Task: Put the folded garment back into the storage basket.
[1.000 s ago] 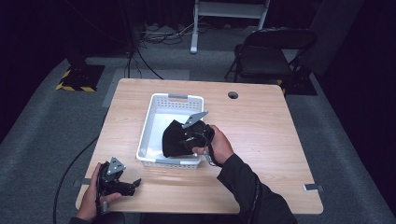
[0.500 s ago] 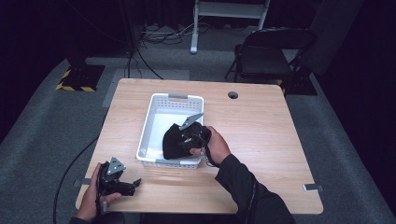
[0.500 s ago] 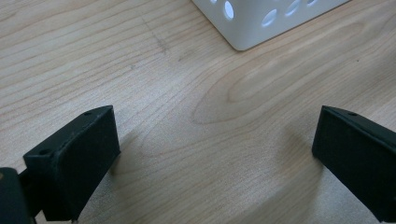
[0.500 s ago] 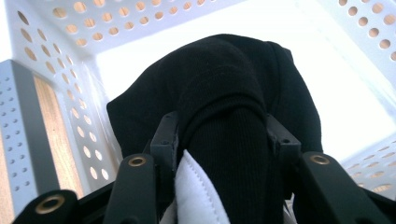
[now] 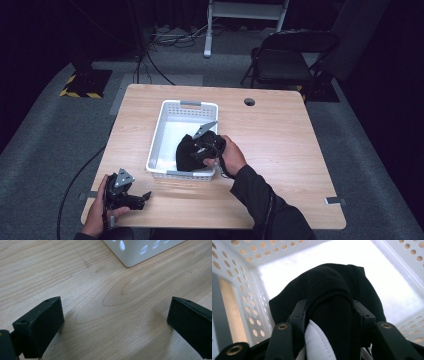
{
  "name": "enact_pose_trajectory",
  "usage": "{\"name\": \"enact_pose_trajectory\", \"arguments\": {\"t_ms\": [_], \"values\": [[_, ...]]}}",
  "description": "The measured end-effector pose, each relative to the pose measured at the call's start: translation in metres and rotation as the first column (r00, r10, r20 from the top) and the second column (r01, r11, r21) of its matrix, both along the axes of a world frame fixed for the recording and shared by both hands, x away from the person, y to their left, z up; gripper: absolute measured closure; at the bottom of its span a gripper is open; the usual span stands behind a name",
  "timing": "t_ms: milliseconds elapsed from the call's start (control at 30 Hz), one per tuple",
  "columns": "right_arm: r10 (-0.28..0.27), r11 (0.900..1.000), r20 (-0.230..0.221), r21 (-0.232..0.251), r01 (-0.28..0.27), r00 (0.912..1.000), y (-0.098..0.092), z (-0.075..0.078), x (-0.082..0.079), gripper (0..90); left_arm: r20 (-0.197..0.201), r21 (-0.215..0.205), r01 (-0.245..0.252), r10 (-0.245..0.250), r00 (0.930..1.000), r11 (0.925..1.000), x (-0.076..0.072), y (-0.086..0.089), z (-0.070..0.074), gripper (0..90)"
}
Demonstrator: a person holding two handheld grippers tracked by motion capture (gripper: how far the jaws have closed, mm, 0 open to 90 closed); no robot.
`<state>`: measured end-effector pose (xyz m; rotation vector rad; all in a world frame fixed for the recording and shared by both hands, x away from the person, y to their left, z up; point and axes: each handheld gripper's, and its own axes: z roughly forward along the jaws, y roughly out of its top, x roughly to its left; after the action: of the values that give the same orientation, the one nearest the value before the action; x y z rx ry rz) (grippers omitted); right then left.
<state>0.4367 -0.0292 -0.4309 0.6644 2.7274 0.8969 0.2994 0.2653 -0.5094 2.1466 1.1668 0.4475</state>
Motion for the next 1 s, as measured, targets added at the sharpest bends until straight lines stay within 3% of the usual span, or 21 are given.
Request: {"name": "enact_pose_trajectory", "arguments": {"t_ms": [267, 567, 1000], "values": [[-0.012, 1.0, 0.012, -0.01, 0.012, 0.9999, 0.0009, -0.0001, 0.0009, 50.6, 0.0, 0.0, 0.0, 0.0, 1.0, 1.0, 0.0, 0.0, 0.0, 0.6], [-0.016, 0.998, 0.044, -0.052, 0.019, 0.9989, 0.0032, 0.0006, 0.0011, 28.5, 0.0, 0.001, 0.0, 0.0, 1.0, 1.0, 0.0, 0.0001, 0.0, 0.6], [0.002, 0.998, 0.053, -0.065, 0.001, 0.9986, 0.0046, 0.0028, -0.0009, 14.0, 0.0, 0.0, 0.0, 0.0, 1.0, 1.0, 0.0, 0.0, 0.0, 0.7]]}}
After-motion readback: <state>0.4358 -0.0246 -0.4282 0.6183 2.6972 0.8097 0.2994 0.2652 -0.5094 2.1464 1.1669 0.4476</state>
